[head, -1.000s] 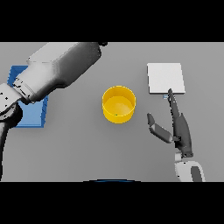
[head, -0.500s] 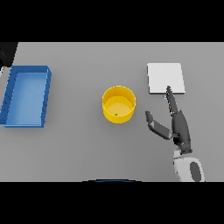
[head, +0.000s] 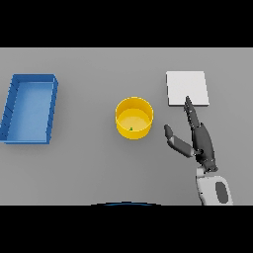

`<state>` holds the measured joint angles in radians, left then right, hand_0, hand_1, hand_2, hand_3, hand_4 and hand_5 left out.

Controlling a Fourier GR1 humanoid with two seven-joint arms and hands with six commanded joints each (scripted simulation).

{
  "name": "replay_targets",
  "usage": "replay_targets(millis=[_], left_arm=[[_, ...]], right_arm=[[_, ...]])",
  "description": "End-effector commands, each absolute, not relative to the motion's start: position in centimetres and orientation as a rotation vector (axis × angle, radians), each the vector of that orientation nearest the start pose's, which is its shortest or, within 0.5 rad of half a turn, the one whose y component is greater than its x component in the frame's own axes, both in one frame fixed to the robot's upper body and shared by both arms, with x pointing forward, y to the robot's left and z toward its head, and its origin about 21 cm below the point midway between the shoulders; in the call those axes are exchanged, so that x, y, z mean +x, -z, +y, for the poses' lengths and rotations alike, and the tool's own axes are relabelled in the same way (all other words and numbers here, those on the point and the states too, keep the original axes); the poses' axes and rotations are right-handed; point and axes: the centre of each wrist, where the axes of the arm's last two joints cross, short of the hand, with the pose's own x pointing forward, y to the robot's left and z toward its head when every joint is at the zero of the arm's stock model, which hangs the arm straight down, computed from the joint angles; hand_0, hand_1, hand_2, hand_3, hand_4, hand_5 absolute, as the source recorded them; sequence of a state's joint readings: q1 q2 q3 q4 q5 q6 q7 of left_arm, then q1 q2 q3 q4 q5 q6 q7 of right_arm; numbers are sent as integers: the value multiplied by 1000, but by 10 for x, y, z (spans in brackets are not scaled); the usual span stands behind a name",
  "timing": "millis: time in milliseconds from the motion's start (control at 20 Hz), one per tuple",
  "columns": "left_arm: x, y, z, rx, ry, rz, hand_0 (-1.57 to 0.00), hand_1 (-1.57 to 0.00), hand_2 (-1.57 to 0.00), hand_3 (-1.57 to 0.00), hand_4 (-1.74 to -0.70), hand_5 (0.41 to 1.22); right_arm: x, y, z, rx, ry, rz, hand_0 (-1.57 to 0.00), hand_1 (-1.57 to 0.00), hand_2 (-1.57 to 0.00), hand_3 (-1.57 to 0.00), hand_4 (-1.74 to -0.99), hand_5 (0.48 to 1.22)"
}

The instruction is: Pick up the red beaker and tilt it to pour out 1 green nut into yellow bowl. Pick up the yellow bowl and place it on the metallic measuring scale.

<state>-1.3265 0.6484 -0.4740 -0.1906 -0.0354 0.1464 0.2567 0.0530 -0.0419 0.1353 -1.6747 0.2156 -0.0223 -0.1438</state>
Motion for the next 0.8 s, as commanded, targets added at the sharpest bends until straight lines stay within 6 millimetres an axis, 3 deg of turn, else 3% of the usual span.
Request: replay_targets(millis=[0,300,350,700,750], left_arm=[[471,-223,338,980,377,-1182,-1571,-1571,-1571,-1518,-1741,1221],[440,-165,359,866,192,-1114,-1571,-1571,-1571,-1374,-1741,1221],[432,-151,355,837,172,-1109,-1571,-1571,-1571,-1379,-1741,1221],[385,-108,346,783,79,-1023,-1571,-1571,-1571,-1383,-1741,1221],[381,-102,339,764,81,-1015,-1571,-1571,-1571,-1385,-1741,1150]], right_arm=[[232,-10,-208,-117,-292,-1775,1,1,1,1,-1168,680],[231,-10,-212,-142,-320,-1762,1,1,1,1,-1199,707],[230,-10,-214,-141,-320,-1773,1,1,1,1,-1202,709],[233,-7,-211,-146,-312,-1763,1,1,1,1,-1186,687],[233,-10,-210,-135,-308,-1775,1,1,1,1,-1177,686]])
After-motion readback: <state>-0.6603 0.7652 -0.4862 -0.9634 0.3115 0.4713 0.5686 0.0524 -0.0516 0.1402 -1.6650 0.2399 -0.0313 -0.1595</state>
